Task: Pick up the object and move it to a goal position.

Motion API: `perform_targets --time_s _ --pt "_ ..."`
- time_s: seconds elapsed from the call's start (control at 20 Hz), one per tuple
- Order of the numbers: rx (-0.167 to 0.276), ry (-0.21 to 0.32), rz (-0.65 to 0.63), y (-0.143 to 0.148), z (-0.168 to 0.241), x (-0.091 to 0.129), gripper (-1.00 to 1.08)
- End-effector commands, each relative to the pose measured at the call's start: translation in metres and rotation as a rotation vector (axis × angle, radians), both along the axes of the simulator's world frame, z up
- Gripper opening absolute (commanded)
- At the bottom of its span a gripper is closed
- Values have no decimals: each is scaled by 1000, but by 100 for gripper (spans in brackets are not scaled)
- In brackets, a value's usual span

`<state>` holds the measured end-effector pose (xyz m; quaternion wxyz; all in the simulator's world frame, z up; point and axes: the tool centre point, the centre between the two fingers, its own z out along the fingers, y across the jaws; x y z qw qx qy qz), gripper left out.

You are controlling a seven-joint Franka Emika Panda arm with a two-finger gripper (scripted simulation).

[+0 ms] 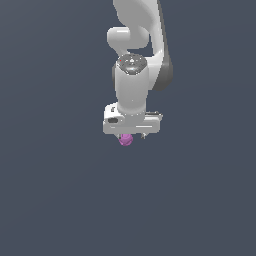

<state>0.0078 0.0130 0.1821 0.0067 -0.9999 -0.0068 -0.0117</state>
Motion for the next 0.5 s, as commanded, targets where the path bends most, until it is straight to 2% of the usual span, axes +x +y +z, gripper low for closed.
perform_targets --time_s 0.0,0.45 --pt "0 0 0 0 0 0 100" --pt "10 -27 -10 -16 11 8 100"
